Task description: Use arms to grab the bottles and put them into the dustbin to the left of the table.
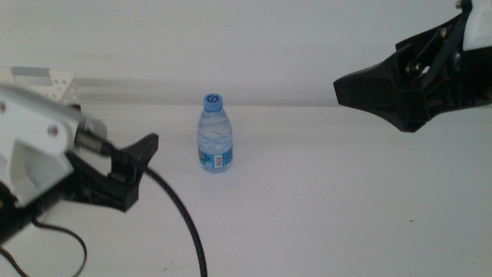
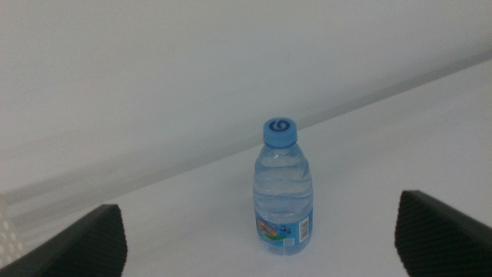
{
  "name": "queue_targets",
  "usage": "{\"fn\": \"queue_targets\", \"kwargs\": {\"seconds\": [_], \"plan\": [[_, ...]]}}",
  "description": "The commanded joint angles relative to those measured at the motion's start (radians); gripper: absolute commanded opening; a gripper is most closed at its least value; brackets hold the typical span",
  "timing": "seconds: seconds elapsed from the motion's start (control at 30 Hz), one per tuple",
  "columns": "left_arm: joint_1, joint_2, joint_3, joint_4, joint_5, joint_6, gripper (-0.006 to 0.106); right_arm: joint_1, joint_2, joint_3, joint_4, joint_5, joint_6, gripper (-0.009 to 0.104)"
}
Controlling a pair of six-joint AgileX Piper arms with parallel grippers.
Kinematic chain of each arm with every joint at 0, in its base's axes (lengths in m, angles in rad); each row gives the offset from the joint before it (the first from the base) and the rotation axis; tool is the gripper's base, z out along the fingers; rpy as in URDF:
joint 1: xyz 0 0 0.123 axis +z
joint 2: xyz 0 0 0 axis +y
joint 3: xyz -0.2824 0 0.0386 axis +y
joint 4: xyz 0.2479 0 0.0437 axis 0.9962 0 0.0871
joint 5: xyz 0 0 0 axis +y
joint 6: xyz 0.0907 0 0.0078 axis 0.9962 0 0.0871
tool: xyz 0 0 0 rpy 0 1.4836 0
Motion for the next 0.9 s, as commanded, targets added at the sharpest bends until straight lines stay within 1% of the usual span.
{"fn": "queue_targets", "kwargs": {"seconds": [0.0,0.17,0.43,0.6,0.73,0.87], "plan": [[-0.015,0.009,0.06,-0.016,-0.132,-0.038,0.094,0.001,-0.006,-0.013,-0.008,0.0,0.002,0.085],[-0.015,0.122,0.077,-0.016,-0.2,-0.086,0.094,0.001,-0.006,-0.013,-0.008,0.0,0.002,0.085],[-0.034,0.352,0.077,0.066,-0.396,-0.18,0.094,0.001,-0.006,-0.013,-0.006,0.0,0.002,0.085],[-0.034,0.45,0.077,0.124,-0.501,-0.258,0.094,0.001,-0.006,-0.013,-0.004,0.0,0.002,0.085],[-0.034,0.532,0.077,0.146,-0.578,-0.299,0.094,0.001,-0.006,-0.013,-0.002,0.0,0.002,0.085],[-0.034,0.631,0.075,0.206,-0.678,-0.37,0.094,0.001,-0.006,-0.013,-0.002,0.0,0.002,0.085]]}}
